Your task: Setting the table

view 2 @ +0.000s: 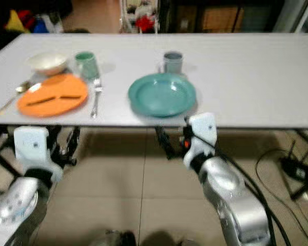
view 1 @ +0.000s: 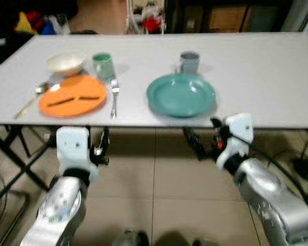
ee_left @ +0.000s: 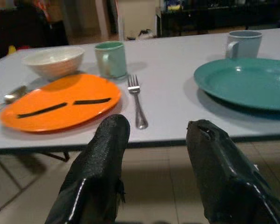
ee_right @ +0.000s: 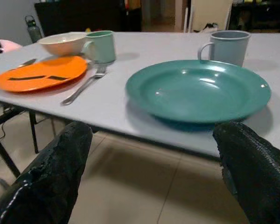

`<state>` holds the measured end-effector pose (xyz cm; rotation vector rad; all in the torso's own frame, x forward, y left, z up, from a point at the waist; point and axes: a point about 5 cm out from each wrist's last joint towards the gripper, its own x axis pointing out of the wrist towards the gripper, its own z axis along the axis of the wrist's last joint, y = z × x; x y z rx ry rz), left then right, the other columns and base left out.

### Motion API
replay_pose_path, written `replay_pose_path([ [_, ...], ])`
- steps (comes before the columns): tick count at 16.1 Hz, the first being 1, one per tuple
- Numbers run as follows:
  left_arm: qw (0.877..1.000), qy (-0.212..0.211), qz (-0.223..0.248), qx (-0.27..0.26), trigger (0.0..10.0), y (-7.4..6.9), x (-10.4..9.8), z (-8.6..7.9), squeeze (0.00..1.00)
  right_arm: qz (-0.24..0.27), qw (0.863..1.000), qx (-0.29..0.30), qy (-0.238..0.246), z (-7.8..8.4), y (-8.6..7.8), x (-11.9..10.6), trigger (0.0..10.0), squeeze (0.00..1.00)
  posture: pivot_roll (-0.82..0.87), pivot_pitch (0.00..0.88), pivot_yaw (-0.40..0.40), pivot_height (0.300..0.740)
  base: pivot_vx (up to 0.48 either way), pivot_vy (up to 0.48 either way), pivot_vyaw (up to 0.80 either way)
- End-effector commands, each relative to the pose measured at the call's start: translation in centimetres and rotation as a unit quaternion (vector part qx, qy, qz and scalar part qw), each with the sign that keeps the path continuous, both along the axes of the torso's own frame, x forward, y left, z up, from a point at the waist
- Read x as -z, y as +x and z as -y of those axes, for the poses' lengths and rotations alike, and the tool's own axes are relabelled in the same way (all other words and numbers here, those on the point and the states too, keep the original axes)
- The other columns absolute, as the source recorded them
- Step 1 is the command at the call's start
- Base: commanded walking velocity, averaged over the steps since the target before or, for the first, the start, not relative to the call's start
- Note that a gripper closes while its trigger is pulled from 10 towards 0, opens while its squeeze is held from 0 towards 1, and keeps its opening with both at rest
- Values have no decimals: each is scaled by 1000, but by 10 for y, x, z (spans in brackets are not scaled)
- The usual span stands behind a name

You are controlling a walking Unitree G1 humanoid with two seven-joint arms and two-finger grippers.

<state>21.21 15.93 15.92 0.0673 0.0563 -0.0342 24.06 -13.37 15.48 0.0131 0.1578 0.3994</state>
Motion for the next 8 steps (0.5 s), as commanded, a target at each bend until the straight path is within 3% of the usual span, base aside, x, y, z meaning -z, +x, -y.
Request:
replay_pose_path([
  [1,1000,-4,4,-7,10000,-1,-1,0,0,5,1000,-2,-6,-1,1,-1,10000,0,-91,0,101,740,0,0,0],
  [8,1000,5,4,-11,10000,7,-1,-1,0,8,1000,16,-1,4,2,-1,10000,0,-97,0,89,740,0,0,0],
])
